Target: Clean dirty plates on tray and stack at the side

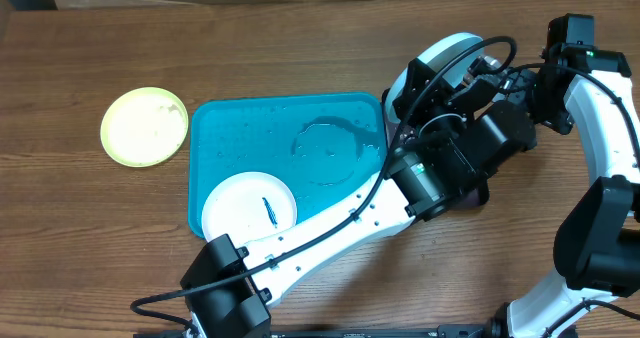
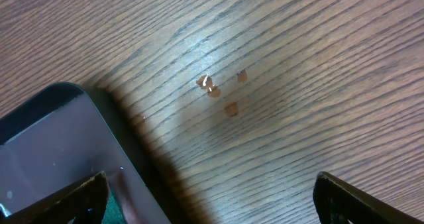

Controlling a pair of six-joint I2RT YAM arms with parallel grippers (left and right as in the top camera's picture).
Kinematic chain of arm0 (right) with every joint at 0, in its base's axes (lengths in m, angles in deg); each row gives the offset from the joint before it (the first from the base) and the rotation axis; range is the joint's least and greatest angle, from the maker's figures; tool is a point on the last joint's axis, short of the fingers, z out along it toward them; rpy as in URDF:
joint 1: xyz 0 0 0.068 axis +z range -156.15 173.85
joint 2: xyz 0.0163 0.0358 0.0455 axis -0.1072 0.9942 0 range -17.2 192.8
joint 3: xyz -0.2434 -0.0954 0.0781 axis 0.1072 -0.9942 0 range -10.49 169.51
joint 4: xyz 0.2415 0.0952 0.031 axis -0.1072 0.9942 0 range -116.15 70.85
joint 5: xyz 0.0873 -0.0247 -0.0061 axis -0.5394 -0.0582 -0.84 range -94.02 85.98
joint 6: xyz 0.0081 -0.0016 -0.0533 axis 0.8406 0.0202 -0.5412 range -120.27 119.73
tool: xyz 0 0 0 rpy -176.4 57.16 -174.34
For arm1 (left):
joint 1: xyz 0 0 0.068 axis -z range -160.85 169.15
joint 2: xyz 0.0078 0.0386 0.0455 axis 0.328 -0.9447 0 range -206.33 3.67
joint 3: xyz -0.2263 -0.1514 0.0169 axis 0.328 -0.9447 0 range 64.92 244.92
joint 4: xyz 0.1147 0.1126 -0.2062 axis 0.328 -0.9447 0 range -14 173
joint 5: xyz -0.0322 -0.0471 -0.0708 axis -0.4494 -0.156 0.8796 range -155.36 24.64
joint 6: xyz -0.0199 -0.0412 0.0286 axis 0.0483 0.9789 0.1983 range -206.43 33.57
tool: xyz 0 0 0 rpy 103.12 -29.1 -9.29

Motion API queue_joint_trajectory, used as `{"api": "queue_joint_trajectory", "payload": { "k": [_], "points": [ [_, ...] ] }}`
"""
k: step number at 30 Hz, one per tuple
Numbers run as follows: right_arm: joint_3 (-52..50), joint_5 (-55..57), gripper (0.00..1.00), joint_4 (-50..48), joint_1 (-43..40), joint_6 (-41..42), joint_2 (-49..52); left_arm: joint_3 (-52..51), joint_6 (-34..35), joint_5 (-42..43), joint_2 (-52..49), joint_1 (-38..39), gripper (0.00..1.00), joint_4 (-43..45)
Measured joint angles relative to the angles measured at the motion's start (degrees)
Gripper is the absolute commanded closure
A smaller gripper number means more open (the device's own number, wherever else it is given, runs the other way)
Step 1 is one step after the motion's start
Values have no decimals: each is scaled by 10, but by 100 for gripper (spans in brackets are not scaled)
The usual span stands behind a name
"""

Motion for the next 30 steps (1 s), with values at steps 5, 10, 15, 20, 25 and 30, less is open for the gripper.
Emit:
{"api": "queue_joint_trajectory", "payload": {
  "k": [5,10,15,20,25,30],
  "points": [
    [0,0,0,0,0,0,0,0,39,-9,0,-7,96,-6],
    [0,0,0,0,0,0,0,1,95,-2,0,-12,96,-42],
    [0,0,0,0,0,0,0,2,219,65,0,-29,96,-135],
    [0,0,0,0,0,0,0,2,354,186,0,-87,96,-210],
    [0,0,0,0,0,0,0,2,433,419,-2,-217,96,-249],
    [0,-1,0,0,0,0,0,2,469,704,-3,-412,96,-261]
  ]
}}
